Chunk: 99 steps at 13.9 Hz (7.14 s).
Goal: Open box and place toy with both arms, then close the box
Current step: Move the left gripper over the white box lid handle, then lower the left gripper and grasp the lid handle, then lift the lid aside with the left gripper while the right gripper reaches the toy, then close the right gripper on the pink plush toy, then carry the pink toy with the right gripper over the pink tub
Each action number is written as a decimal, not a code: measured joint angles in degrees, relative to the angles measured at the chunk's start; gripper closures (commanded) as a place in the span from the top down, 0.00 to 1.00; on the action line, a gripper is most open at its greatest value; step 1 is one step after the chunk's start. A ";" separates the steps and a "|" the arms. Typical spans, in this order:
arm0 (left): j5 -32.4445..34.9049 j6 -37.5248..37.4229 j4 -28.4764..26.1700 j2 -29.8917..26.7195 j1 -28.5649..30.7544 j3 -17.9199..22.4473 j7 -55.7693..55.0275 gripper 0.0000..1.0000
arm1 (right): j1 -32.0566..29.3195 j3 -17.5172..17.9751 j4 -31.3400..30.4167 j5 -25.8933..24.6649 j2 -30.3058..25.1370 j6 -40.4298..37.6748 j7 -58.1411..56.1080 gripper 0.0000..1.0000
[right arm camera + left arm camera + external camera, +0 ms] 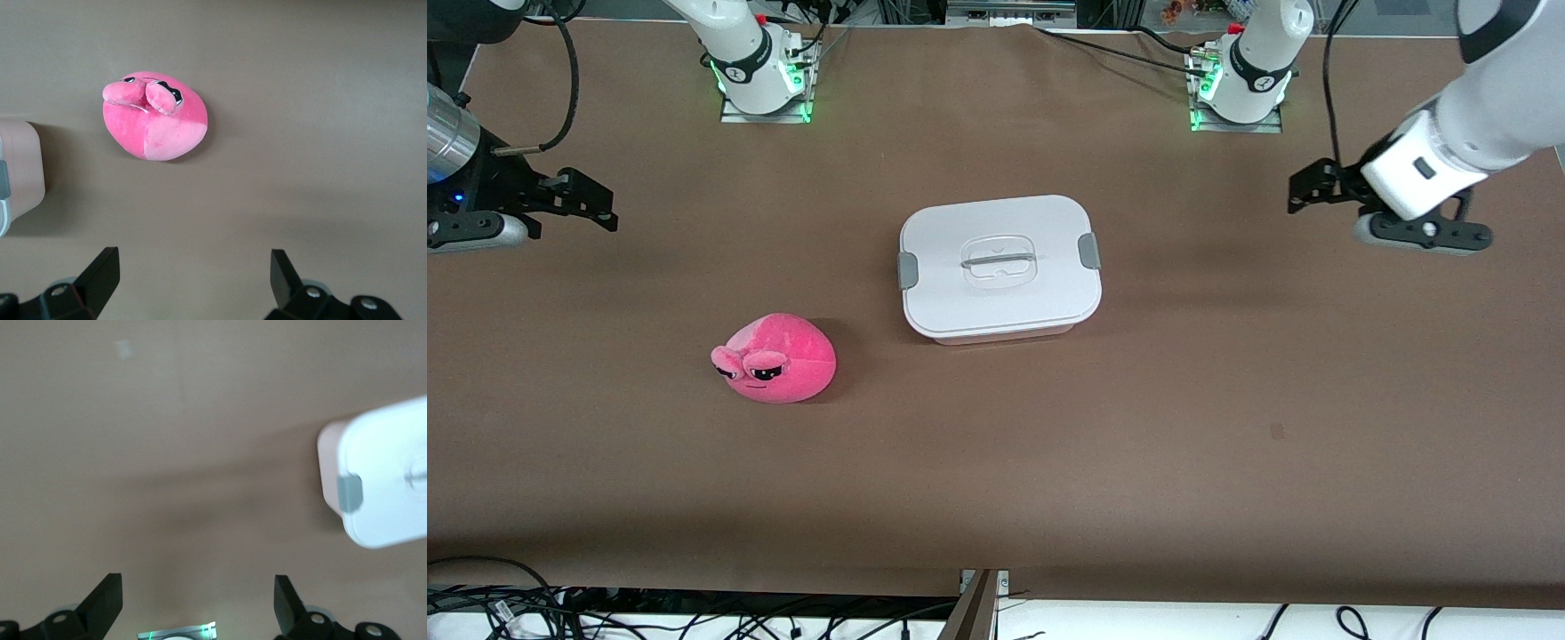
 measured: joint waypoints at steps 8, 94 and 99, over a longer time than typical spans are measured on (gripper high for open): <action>-0.07 4.38 6.11 14.06 -13.63 -4.31 17.14 1.00 | 0.00 0.01 0.00 -0.01 0.03 -0.04 0.00 1.00; 10.36 -9.85 26.50 22.40 7.36 -5.97 63.18 0.00 | 44.23 2.85 17.39 -11.73 28.55 4.12 -40.37 0.00; 10.38 -9.85 26.50 22.40 7.45 -5.87 63.18 0.00 | 45.22 2.81 17.43 -13.16 34.28 9.77 -40.63 0.00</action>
